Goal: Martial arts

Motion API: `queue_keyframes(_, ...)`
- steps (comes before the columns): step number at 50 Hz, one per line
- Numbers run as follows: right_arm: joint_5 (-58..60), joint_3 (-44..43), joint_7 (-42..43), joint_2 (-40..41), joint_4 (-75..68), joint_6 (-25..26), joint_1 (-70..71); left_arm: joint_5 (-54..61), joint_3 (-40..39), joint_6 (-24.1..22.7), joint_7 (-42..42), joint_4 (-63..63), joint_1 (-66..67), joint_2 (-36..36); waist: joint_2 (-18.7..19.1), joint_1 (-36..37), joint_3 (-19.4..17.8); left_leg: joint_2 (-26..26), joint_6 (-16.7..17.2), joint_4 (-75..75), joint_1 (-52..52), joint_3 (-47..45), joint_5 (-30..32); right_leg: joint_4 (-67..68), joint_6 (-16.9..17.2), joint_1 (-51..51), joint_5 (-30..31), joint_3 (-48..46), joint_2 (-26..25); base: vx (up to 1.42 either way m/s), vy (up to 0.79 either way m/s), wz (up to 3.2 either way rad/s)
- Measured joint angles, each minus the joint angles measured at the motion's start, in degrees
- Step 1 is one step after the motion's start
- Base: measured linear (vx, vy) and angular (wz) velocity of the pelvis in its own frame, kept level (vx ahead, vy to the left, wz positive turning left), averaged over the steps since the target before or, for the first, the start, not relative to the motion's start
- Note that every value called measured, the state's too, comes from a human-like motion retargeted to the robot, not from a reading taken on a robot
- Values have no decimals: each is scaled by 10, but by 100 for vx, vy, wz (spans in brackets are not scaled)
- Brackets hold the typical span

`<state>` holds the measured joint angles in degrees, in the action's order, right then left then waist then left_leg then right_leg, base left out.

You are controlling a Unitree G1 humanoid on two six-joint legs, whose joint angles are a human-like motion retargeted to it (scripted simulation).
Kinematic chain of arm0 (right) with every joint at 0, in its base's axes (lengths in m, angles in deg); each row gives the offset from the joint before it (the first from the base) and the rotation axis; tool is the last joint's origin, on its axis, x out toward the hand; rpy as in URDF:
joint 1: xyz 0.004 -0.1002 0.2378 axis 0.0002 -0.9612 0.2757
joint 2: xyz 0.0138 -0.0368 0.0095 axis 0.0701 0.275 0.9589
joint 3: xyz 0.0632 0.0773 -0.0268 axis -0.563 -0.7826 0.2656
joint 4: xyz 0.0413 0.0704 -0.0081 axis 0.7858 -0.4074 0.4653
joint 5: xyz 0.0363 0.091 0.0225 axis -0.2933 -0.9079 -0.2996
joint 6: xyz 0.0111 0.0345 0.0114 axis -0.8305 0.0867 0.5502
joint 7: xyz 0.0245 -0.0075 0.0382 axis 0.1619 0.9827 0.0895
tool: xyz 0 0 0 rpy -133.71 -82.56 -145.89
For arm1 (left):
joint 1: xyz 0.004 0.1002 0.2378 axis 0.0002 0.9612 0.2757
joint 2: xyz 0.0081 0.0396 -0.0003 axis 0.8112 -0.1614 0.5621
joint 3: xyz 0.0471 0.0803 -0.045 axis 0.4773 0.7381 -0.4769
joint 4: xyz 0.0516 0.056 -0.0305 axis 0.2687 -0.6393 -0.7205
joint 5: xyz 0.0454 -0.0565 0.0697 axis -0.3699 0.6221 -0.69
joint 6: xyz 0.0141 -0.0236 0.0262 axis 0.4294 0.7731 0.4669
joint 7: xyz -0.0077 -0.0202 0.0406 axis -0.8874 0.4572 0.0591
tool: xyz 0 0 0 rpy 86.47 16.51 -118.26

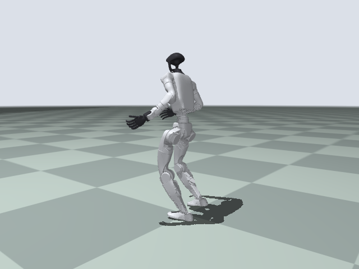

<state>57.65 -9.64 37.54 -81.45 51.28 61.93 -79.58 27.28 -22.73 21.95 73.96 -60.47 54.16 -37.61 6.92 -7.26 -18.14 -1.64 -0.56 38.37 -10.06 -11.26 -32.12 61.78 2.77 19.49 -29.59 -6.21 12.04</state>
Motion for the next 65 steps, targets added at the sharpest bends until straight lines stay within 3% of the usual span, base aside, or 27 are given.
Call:
queue_keyframes(8,-64,-23,35,-14,56,-6,25,-117,133,44,-17,-31,38,-48,34,17,-23,82,18,113,-37,24,-36,-111,-10,-72,-26,-26,-77,-2,-9,-3)
queue_keyframes(16,-73,-52,136,-18,22,-21,60,-215,194,13,27,48,34,-37,52,60,-27,135,34,241,-93,42,-59,-110,-14,-69,-39,-37,-116,-1,-1,-1)
queue_keyframes(20,-83,-41,157,-17,-40,-24,80,-244,192,-15,69,118,0,-9,40,73,-18,125,15,242,-93,27,-85,-77,-8,-47,-52,-34,-99,0,0,0)
queue_keyframes(25,-112,-14,144,3,-126,-26,75,-267,143,-60,142,248,-94,45,6,63,-8,73,-6,174,-67,8,-89,-19,18,-13,-36,-19,-48,1,-1,23)
queue_keyframes(30,-147,8,116,43,-142,-23,16,-283,95,-113,211,392,-247,109,-8,25,8,44,9,83,-36,11,-48,-46,20,-15,-28,-17,-13,2,-5,43)
queue_keyframes(35,-215,10,75,82,-111,-12,-80,-294,140,-148,245,455,-448,121,2,-17,17,53,37,11,1,32,-9,-152,9,-77,-10,-32,-38,0,-7,37)
queue_keyframes(40,-317,-8,40,93,-57,-12,-173,-284,215,-164,254,393,-616,84,16,-50,10,84,61,-2,19,57,6,-238,6,-137,26,-52,-80,-4,-5,24)
queue_keyframes(48,-443,-46,52,100,14,-40,-212,-207,254,-156,277,151,-683,34,21,-63,-16,118,80,24,34,80,-2,-297,8,-196,51,-73,-117,-5,-1,7)
queue_keyframes(55,-475,-22,62,75,74,-54,-77,-219,303,-90,212,7,-539,45,17,-14,-34,135,83,67,38,82,-20,-275,11,-213,44,-89,-120,-2,0,3)
queue_keyframes(60,-472,49,42,-14,139,-52,164,-316,341,-25,106,4,-309,108,5,36,-25,143,82,97,20,69,-36,-242,12,-190,28,-86,-116,2,1,-12)
queue_keyframes(65,-443,164,56,-113,112,-79,475,-383,297,-2,32,54,-30,161,-4,76,1,148,81,105,-5,53,-45,-238,13,-159,20,-79,-116,4,1,-24)
